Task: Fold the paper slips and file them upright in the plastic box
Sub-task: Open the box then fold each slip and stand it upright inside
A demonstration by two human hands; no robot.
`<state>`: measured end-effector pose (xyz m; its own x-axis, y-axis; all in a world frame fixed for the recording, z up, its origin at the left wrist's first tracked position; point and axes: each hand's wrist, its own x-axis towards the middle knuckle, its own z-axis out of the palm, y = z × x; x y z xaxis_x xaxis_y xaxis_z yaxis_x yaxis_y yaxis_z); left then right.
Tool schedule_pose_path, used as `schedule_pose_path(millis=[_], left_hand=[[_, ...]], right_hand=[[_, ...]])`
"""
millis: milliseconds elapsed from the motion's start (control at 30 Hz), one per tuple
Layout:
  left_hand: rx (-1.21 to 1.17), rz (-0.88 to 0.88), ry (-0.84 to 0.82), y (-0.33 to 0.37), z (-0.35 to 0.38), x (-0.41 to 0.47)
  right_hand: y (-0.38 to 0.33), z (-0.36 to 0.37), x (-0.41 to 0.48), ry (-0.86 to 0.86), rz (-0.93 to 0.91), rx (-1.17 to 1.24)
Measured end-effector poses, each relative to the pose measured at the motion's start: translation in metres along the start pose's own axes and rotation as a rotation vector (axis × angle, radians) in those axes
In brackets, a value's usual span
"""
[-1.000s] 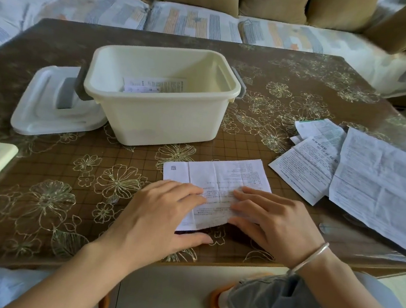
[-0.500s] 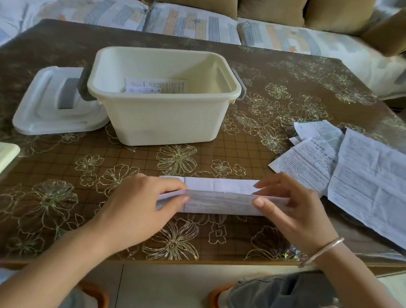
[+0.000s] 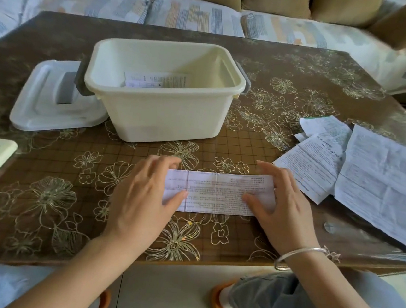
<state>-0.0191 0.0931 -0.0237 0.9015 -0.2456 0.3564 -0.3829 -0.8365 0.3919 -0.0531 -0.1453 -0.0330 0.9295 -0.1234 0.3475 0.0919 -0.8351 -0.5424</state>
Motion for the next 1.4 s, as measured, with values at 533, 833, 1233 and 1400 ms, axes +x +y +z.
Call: schedule_pose_path(millis=[533,833,1233,1400], left_hand=[[0.036,0.406,-0.086,0.000,0.002,0.004],[0.034,0.294,-0.084,-0.003,0.001,-0.006],[-0.031,0.381,-0.242,-0.022,-0.020,-0.011],[-0.046,0.383,-0.363,-0.024,-0.032,-0.013]], right_hand=[[-0.006,-0.002,0.005,-0.230,-0.343,-0.219],[-0.025,-0.015,-0.014,-0.314,-0.192,0.095],[-0.020,-0.004,-0.017,-0.305,-0.579,-0.116],[-0.020,0.001,-0.012,-0.321,-0.546,-0.037]])
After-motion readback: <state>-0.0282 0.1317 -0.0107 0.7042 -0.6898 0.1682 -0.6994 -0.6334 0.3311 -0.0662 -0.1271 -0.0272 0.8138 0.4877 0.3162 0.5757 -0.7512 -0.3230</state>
